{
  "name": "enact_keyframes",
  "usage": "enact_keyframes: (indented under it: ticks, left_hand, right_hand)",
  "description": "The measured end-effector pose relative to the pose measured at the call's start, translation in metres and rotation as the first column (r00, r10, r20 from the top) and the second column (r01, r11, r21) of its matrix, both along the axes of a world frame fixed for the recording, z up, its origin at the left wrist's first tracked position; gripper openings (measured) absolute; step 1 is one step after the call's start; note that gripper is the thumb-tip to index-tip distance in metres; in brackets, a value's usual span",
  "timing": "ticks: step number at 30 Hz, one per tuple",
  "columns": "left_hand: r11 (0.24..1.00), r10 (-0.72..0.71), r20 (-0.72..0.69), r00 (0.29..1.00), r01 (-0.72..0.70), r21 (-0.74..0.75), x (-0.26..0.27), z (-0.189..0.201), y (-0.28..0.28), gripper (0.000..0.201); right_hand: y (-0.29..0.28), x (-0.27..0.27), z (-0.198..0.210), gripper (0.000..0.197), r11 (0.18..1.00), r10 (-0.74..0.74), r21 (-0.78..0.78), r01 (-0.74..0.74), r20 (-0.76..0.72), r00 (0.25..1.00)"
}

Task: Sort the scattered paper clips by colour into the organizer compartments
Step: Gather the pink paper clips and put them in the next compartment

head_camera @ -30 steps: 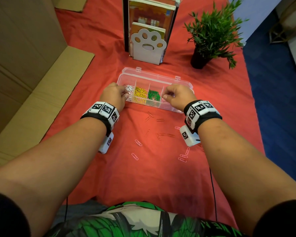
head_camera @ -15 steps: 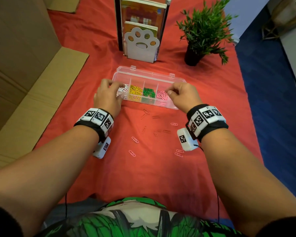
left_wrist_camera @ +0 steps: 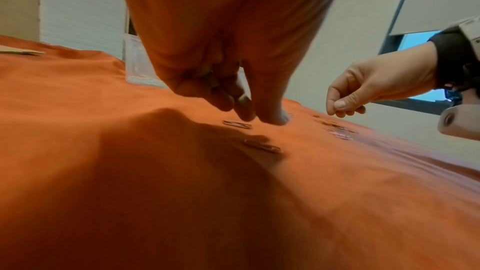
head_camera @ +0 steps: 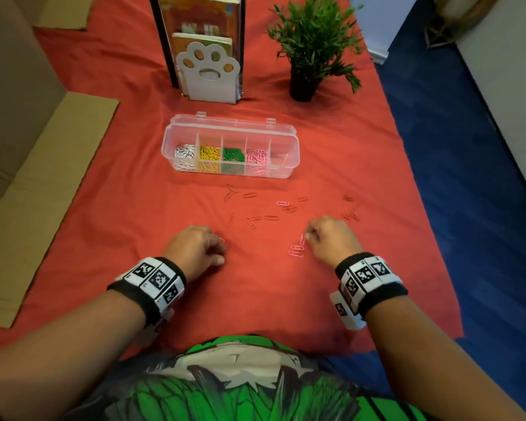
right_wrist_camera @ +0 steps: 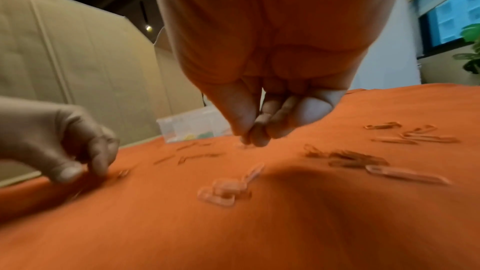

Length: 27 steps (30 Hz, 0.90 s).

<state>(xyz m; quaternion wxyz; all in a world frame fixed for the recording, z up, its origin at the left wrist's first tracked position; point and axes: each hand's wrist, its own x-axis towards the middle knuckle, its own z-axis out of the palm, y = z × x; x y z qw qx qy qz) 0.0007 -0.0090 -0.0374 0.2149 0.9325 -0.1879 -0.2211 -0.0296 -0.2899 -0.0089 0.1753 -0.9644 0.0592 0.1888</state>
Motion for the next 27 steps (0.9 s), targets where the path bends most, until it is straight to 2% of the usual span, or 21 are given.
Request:
enact_keyframes:
  ticks: [3, 8, 11, 14, 16, 17, 19, 20, 22, 23, 25, 27]
  left_hand:
    - [0.996, -0.061, -0.034, 0.998, 0.063, 0.059, -0.004, -0.004, 0.003, 0.027]
    - [0.988, -0.112, 0.021, 0.993, 0.109, 0.11, -0.005, -0.01, 0.001, 0.011]
    - [0.98, -0.14, 0.034, 0.99, 0.134, 0.147, -0.005, -0.012, 0.0, 0.006]
    - [0.953, -0.19, 0.062, 0.98, 0.168, 0.251, -0.008, -0.011, -0.003, 0.006]
    - [0.952, -0.189, 0.077, 0.979, 0.163, 0.257, -0.012, -0.01, -0.005, 0.006]
    - [0.966, -0.164, 0.062, 0.984, 0.148, 0.213, -0.013, -0.008, -0.005, 0.007]
    - [0.998, -0.05, 0.005, 0.999, 0.05, 0.047, -0.013, -0.004, -0.007, 0.016]
    - [0.999, 0.024, -0.017, 1.0, -0.024, -0.04, -0.011, -0.003, -0.008, 0.016]
    - [0.979, 0.146, -0.014, 0.989, -0.146, -0.145, -0.005, 0.0, -0.01, 0.018]
    - [0.964, 0.196, -0.029, 0.98, -0.198, -0.176, -0.002, 0.002, -0.011, 0.021]
    - [0.925, 0.294, -0.132, 0.947, -0.317, -0.209, 0.004, 0.005, -0.016, 0.029]
    - [0.857, 0.385, -0.297, 0.874, -0.458, -0.235, 0.008, 0.004, -0.02, 0.037]
  right_hand:
    - [0.004, -0.016, -0.012, 0.018, 0.999, 0.047, -0.009, -0.047, 0.037, 0.998]
    - [0.018, -0.03, -0.027, 0.021, 0.972, 0.193, -0.164, -0.168, 0.148, 0.97]
    - [0.023, -0.032, -0.033, 0.012, 0.957, 0.215, -0.234, -0.171, 0.178, 0.96]
    - [0.028, -0.034, -0.035, 0.006, 0.947, 0.247, -0.255, -0.194, 0.193, 0.95]
    - [0.025, -0.031, -0.034, 0.011, 0.951, 0.253, -0.226, -0.211, 0.179, 0.951]
    - [0.022, -0.028, -0.033, 0.013, 0.968, 0.214, -0.17, -0.185, 0.176, 0.961]
    - [0.014, -0.022, -0.027, 0.009, 0.997, -0.003, 0.074, -0.01, 0.177, 0.984]
    - [0.01, -0.019, -0.023, 0.005, 0.963, -0.16, 0.24, 0.124, 0.136, 0.978]
    - [0.001, -0.014, -0.019, 0.011, 0.779, -0.425, 0.511, 0.362, 0.005, 0.905]
    - [-0.003, -0.012, -0.018, 0.018, 0.683, -0.502, 0.585, 0.437, -0.058, 0.863]
    - [-0.011, -0.01, -0.014, 0.025, 0.509, -0.578, 0.679, 0.53, -0.187, 0.795]
    - [-0.014, -0.009, -0.01, 0.024, 0.325, -0.593, 0.745, 0.582, -0.318, 0.74]
